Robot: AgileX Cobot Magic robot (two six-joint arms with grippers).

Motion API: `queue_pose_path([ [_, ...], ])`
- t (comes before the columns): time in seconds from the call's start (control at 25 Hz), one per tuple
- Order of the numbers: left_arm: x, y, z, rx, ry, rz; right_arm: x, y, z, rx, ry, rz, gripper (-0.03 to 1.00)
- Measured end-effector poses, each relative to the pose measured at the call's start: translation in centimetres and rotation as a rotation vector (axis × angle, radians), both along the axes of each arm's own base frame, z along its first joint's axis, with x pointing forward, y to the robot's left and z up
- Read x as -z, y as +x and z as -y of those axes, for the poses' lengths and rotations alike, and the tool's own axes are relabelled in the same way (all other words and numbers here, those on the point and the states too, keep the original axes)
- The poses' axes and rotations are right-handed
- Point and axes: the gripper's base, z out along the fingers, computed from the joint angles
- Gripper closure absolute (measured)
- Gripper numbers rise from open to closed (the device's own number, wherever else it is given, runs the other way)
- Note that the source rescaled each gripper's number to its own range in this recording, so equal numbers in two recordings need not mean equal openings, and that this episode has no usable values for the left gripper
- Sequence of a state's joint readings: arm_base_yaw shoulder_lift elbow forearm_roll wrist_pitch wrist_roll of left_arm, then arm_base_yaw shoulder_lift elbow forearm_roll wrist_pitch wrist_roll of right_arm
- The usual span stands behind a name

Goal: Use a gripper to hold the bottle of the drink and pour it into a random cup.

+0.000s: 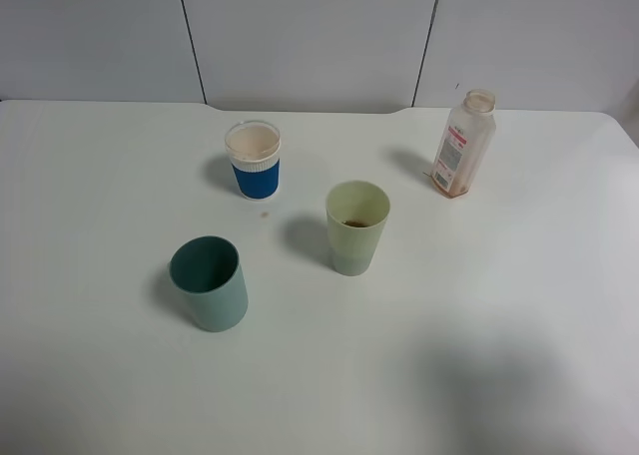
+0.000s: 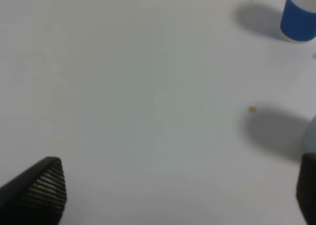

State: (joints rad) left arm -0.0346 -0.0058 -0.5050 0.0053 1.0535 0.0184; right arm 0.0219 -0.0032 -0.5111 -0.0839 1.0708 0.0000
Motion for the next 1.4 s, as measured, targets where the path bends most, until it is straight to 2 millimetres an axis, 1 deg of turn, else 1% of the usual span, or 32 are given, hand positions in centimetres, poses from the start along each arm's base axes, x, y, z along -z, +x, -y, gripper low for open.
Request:
queue_pose_path([
  [0.2,0.0,0.0,0.0,0.0,0.0,0.0,0.12,0.05,-0.03,0.043,0.091,0.001,0.22],
  [0.32,0.0,0.0,0.0,0.0,0.0,0.0,0.18,0.08,-0.03,0.054,0.113,0.0,0.22],
  [0.56,0.0,0.0,0.0,0.0,0.0,0.0,0.18,0.08,-0.03,0.051,0.107,0.0,0.22],
  [0.8,0.0,0.0,0.0,0.0,0.0,0.0,0.18,0.09,-0.02,-0.011,0.011,-0.006,0.22],
  [0.96,0.0,0.0,0.0,0.0,0.0,0.0,0.18,0.11,0.0,-0.048,0.003,-0.007,0.22],
  [1.4,0.01,0.0,0.0,0.0,0.0,-0.001,0.18,0.11,0.0,-0.048,0.003,-0.007,0.22],
])
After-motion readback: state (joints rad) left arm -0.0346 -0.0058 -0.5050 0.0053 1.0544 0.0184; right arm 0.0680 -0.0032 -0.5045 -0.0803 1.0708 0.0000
